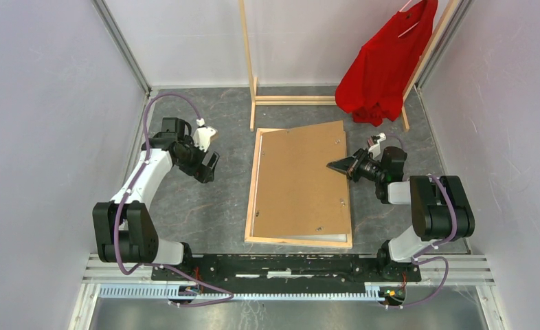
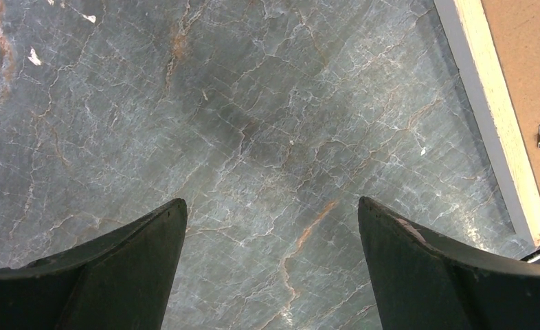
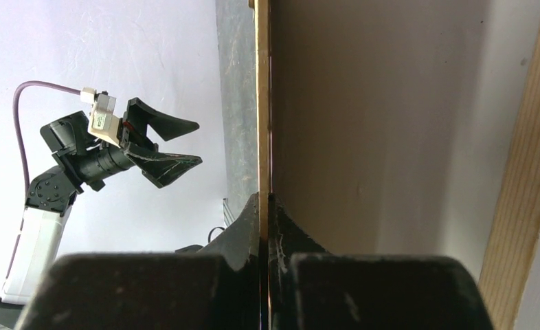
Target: Put the photo into the frame
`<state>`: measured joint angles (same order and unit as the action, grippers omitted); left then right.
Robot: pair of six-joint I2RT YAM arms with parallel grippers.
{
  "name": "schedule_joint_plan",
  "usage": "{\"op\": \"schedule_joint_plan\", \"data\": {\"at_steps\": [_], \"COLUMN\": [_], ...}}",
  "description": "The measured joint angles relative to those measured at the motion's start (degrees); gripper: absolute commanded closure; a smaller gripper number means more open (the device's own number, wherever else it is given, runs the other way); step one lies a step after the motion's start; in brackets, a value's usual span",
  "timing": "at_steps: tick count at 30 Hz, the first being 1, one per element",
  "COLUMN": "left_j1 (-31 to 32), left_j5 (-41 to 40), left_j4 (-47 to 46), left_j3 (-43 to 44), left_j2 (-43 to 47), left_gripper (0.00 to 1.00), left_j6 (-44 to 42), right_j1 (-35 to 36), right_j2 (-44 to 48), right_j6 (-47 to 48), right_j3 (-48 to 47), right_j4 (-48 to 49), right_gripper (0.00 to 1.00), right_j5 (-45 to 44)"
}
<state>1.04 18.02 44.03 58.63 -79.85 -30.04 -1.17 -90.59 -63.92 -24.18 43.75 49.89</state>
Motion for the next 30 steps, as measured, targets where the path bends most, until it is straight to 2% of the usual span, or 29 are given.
{"op": "schedule_joint_plan", "data": {"at_steps": [7, 11, 15, 25, 30], "left_j1": [0.02, 0.07, 0.07, 0.07, 0.11], "left_j5": [0.00, 0.00, -0.02, -0.02, 0.02], "left_j4": [0.22, 0.24, 0.24, 0.39, 0.44], "left_j3": [0.00, 0.00, 0.00, -0.96, -0.98], "left_j2": [0.00, 0.00, 0.02, 0.96, 1.29], "left_gripper": [0.00, 0.00, 0.00, 0.00, 0.00], "left_j6": [0.00, 0.00, 0.00, -0.02, -0.02], "right_j1": [0.74, 2.95, 5.01, 6.49, 8.22], "right_j2": [-0.11, -0.11, -0.11, 4.76, 6.51], "right_j6": [0.90, 1.53, 4.55, 19.26, 25.81], "right_j3": [0.00, -0.07, -1.18, -6.67, -11.15], "right_j4": [-0.04, -0.59, -6.03, -29.77, -38.16], "right_gripper": [1.00, 0.88, 0.75, 0.25, 0.18], "right_j5": [-0.04, -1.07, -2.62, -10.36, -13.09]}}
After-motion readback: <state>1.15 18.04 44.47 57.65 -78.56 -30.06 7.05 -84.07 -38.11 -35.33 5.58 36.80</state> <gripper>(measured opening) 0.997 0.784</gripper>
